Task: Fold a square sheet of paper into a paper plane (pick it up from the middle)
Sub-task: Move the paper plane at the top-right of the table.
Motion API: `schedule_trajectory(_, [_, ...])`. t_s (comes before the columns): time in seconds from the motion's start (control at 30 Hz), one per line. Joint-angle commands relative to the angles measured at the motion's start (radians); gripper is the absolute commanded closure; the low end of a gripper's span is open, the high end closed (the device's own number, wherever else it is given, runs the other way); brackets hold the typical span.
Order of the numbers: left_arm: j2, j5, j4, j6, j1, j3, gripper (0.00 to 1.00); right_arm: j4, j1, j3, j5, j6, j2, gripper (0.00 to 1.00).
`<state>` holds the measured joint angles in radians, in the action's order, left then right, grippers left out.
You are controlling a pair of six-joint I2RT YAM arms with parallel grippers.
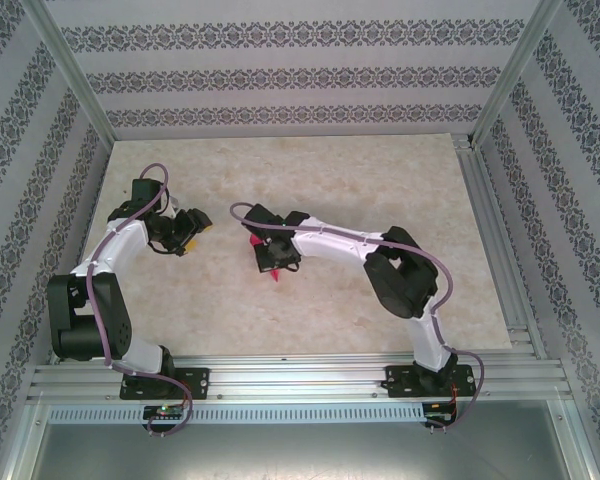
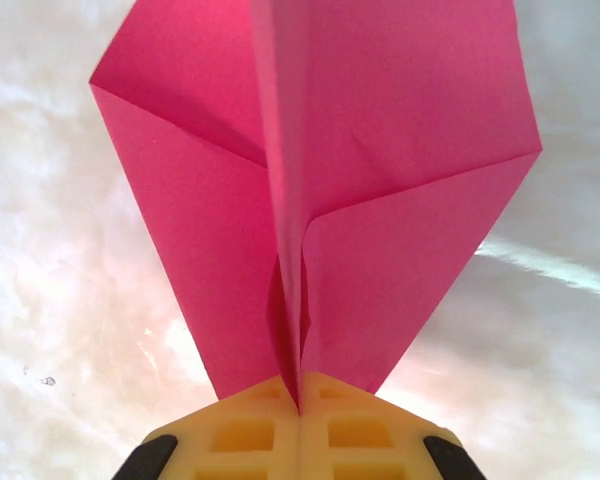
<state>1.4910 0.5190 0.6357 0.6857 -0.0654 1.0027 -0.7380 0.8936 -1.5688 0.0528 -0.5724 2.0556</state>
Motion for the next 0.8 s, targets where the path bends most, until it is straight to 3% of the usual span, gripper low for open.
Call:
schedule_trajectory(0.0, [-0.007,0.03,-0.044,0.013,-0.001,-0.002,0.36,0.014,-0.039,0.056,0.046,0.033,-0.08,1.0])
schedule_trajectory(0.17, [0.0,0.061,-0.1,0.018,0.042,-0.003,0.36,0.029,-0.13,0.133,0.05,0.076,-0.139,1.0])
schedule_trajectory(0.37, [0.041,0.03,-0.12,0.03,0.132,0.033,0.35,0.095,-0.338,0.259,-0.029,0.151,-0.194,1.0])
schedule_trajectory(0.53, [0.088,-0.002,-0.122,0.051,0.192,0.071,0.36,0.066,-0.459,0.244,-0.005,0.237,-0.143,1.0])
schedule_trajectory(0.77, [0.128,-0.042,-0.107,0.062,0.235,0.107,0.36,0.1,-0.543,0.219,-0.097,0.282,-0.023,1.0])
